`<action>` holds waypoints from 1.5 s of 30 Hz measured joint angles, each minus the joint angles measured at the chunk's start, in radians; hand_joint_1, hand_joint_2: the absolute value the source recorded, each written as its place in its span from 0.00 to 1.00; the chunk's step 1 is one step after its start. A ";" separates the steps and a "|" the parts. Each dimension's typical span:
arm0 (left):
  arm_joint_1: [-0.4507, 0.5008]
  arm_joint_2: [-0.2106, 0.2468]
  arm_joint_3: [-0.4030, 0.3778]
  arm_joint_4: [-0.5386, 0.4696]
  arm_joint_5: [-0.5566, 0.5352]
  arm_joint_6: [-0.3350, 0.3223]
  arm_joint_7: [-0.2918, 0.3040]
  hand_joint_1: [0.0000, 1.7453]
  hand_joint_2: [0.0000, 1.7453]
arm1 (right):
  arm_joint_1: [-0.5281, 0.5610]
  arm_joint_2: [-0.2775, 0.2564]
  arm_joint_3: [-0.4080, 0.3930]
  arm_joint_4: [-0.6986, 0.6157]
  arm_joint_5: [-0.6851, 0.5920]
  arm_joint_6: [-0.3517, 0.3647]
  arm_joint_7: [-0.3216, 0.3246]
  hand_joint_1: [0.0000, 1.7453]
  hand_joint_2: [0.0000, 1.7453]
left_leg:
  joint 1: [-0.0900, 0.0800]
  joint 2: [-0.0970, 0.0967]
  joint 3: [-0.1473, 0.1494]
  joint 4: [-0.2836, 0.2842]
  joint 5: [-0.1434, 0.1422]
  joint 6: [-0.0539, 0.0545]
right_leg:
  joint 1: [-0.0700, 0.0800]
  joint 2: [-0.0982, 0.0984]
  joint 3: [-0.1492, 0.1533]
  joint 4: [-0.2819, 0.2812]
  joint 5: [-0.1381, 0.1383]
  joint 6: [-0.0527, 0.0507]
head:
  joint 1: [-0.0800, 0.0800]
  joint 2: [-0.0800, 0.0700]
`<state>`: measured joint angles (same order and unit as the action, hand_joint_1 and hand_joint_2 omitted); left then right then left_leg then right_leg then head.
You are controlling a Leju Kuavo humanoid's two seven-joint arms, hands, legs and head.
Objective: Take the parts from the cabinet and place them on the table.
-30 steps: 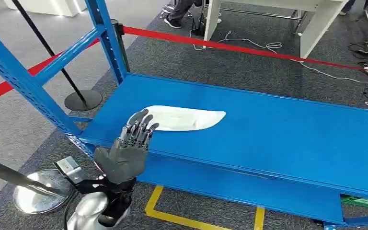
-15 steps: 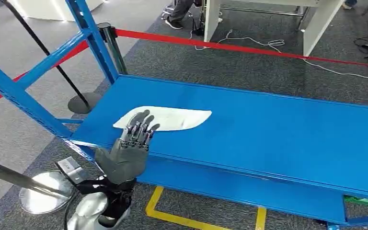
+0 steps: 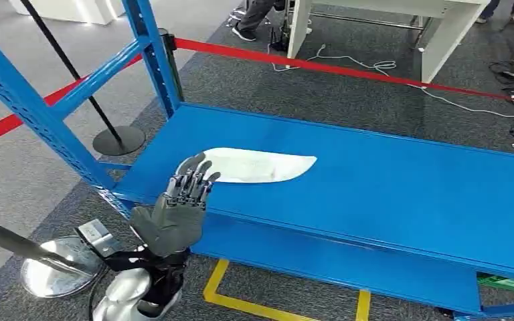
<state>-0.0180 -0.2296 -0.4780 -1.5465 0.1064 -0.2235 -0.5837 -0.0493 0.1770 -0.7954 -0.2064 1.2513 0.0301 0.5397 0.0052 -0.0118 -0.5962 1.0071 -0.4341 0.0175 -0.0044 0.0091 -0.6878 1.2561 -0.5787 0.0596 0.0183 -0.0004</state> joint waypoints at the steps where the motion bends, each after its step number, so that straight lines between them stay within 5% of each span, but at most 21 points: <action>1: 0.001 0.000 0.002 0.000 -0.002 0.001 -0.001 0.00 0.00 | 0.001 -0.001 0.001 -0.001 0.013 -0.002 -0.026 0.00 1.00 | -0.001 0.000 0.000 0.000 0.000 0.001 | 0.000 0.000 -0.038 0.078 -0.023 0.002 | 0.002 0.000; 3: 0.004 0.001 0.007 0.000 -0.003 0.006 -0.003 0.00 0.00 | 0.003 -0.006 0.002 -0.003 0.023 -0.002 -0.050 0.00 1.00 | 0.000 -0.001 0.003 0.000 -0.001 0.001 | 0.000 0.000 -0.027 0.049 0.018 0.002 | 0.002 0.000; 5: 0.006 0.000 0.012 0.000 -0.004 0.006 -0.004 0.00 0.00 | 0.003 -0.010 0.002 -0.004 0.027 -0.002 -0.060 0.00 1.00 | 0.001 -0.003 0.009 0.001 -0.004 -0.003 | -0.001 0.000 0.063 -0.129 0.109 0.000 | 0.002 0.000; 6: 0.006 0.000 0.014 0.000 -0.004 0.006 -0.005 0.00 0.00 | 0.003 -0.011 0.002 -0.005 0.028 -0.002 -0.062 0.00 1.00 | 0.000 -0.004 0.012 0.001 -0.007 -0.008 | -0.003 0.000 0.102 -0.208 0.127 0.002 | 0.002 0.000; 10: 0.006 0.001 0.015 0.000 -0.005 0.006 -0.006 0.00 0.00 | 0.003 -0.012 0.002 -0.005 0.028 -0.001 -0.067 0.00 1.00 | -0.003 -0.005 0.010 0.001 -0.001 -0.028 | 0.006 0.008 0.108 -0.219 0.124 -0.026 | 0.001 0.000; 12: 0.007 0.001 0.016 -0.003 -0.005 0.006 -0.007 0.00 0.00 | 0.004 -0.012 0.002 -0.005 0.028 -0.001 -0.067 0.00 1.00 | -0.003 -0.002 0.006 0.013 -0.019 -0.039 | -0.001 0.006 0.111 -0.225 0.129 -0.041 | -0.001 0.000; 16: 0.009 0.003 0.017 -0.004 -0.005 0.007 -0.009 0.00 0.00 | 0.006 -0.012 0.002 -0.005 0.029 -0.001 -0.068 0.00 1.00 | -0.003 0.000 -0.127 0.289 -0.148 -0.049 | -0.001 0.000 0.110 -0.225 0.128 -0.050 | -0.005 0.000; 17: 0.012 0.003 0.017 -0.004 -0.005 0.007 -0.009 0.00 0.00 | 0.008 -0.012 0.002 -0.005 0.028 0.000 -0.069 0.00 0.00 | -0.003 0.000 -0.140 0.310 -0.144 -0.048 | -0.001 0.000 0.110 -0.225 0.127 -0.050 | -0.005 0.000; 18: 0.014 0.003 0.017 -0.004 -0.005 0.008 -0.009 0.00 0.00 | 0.008 -0.012 0.002 -0.005 0.028 0.002 -0.072 0.00 0.00 | -0.002 0.000 -0.132 0.288 -0.117 -0.046 | -0.001 0.000 0.110 -0.225 0.127 -0.050 | -0.005 0.000; 19: 0.015 0.003 0.018 -0.004 -0.006 0.008 -0.009 0.00 0.00 | 0.009 -0.012 0.002 -0.005 0.029 0.005 -0.080 0.00 1.00 | -0.002 0.000 -0.103 0.228 -0.074 -0.043 | -0.001 0.001 0.111 -0.225 0.127 -0.050 | -0.005 0.000; 21: 0.014 0.003 0.018 -0.004 -0.011 0.007 -0.012 0.00 0.00 | 0.010 -0.012 0.003 -0.005 0.035 0.004 -0.102 0.00 1.00 | -0.002 0.001 -0.018 0.064 0.004 -0.036 | -0.002 0.002 0.115 -0.225 0.125 -0.046 | -0.006 0.000; 23: 0.013 0.002 0.018 -0.004 -0.012 0.007 -0.013 0.00 0.00 | 0.009 -0.012 0.003 -0.005 0.044 0.004 -0.114 0.00 1.00 | -0.002 0.000 0.008 0.003 -0.007 -0.031 | 0.007 0.005 0.109 -0.221 0.122 -0.034 | -0.003 0.000; 24: 0.014 0.002 0.018 -0.004 -0.012 0.006 -0.014 0.00 0.00 | 0.010 -0.012 0.004 -0.005 0.047 0.005 -0.114 0.00 1.00 | -0.002 -0.001 0.006 -0.001 -0.003 -0.029 | 0.007 0.004 0.108 -0.224 0.124 -0.032 | -0.003 0.000; 25: 0.014 0.002 0.018 -0.004 -0.012 0.006 -0.015 0.00 0.00 | 0.011 -0.013 0.004 -0.005 0.050 0.006 -0.115 0.00 1.00 | -0.001 -0.002 0.007 -0.003 -0.001 -0.033 | 0.009 0.003 0.107 -0.223 0.121 -0.054 | -0.005 0.000; 26: 0.014 0.002 0.018 -0.004 -0.012 0.006 -0.015 0.00 0.00 | 0.011 -0.013 0.006 -0.005 0.053 0.007 -0.115 0.00 1.00 | -0.002 -0.003 0.008 -0.003 -0.002 -0.032 | 0.008 0.003 0.107 -0.226 0.123 -0.056 | -0.001 0.000; 34: 0.013 0.002 0.019 -0.004 -0.013 0.003 -0.015 0.00 0.00 | 0.007 -0.013 0.010 -0.005 0.050 -0.001 -0.099 0.00 1.00 | -0.007 -0.002 0.007 -0.002 -0.001 -0.018 | 0.004 0.003 0.118 -0.244 0.135 -0.023 | -0.002 0.000; 45: 0.002 0.002 0.016 0.002 -0.005 -0.009 0.022 0.00 0.00 | 0.004 -0.011 0.007 -0.005 0.041 -0.002 -0.096 0.00 1.00 | -0.005 -0.002 0.007 -0.003 0.002 -0.019 | 0.005 0.004 0.116 -0.243 0.136 -0.021 | -0.002 0.000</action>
<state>-0.0161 -0.2277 -0.4620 -1.5446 0.1012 -0.2328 -0.5615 -0.0455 0.1663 -0.7881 -0.2117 1.2921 0.0282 0.4440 0.0002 -0.0140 -0.5891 1.0045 -0.4317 -0.0017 0.0007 0.0126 -0.5715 1.0132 -0.4426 0.0386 0.0164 -0.0004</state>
